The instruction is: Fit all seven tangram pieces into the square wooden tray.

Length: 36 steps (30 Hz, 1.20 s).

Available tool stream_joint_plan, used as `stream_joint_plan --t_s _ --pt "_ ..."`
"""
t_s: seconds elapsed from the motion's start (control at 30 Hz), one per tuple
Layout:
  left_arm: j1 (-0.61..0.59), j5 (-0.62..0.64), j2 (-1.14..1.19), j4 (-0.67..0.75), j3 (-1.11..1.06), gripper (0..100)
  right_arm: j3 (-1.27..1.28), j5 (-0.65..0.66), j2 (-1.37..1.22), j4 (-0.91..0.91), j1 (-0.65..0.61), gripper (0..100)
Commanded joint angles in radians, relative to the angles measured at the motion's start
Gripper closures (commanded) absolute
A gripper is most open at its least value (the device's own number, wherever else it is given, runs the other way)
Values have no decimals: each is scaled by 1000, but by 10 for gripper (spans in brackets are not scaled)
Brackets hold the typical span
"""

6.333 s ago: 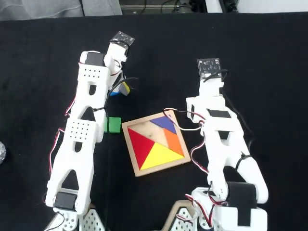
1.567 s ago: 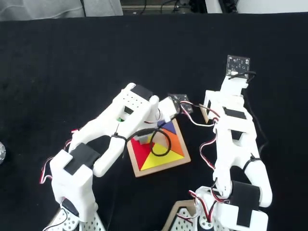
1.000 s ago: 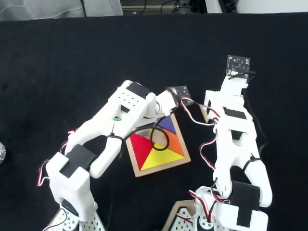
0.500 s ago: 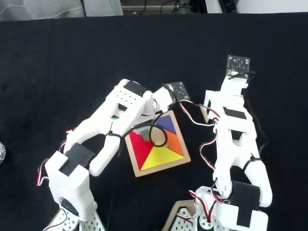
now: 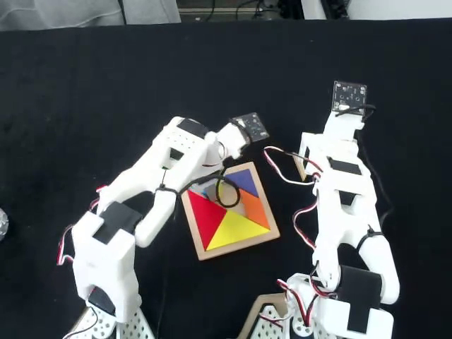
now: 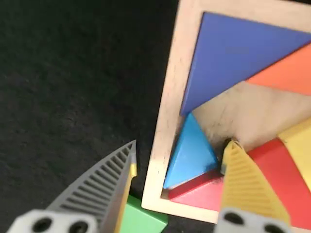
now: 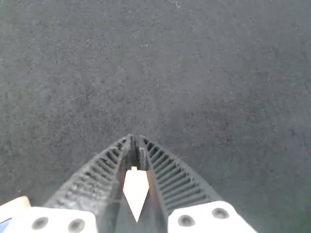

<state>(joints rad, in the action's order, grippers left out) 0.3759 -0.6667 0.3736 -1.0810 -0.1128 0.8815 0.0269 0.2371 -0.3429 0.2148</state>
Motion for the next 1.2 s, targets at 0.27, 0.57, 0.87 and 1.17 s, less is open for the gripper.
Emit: stream_joint_plan --t_s 0.27,0.57,0.87,1.17 --pt "-74 3 12 -11 58 722 -54 -2 2 21 5 987" --pt "-51 5 -133 -66 54 719 -54 -2 2 21 5 987" --pt "13 12 -322 -235 68 722 -54 -2 4 21 5 987" --pt "-84 361 -824 -342 65 723 -54 -5 2 23 11 986"
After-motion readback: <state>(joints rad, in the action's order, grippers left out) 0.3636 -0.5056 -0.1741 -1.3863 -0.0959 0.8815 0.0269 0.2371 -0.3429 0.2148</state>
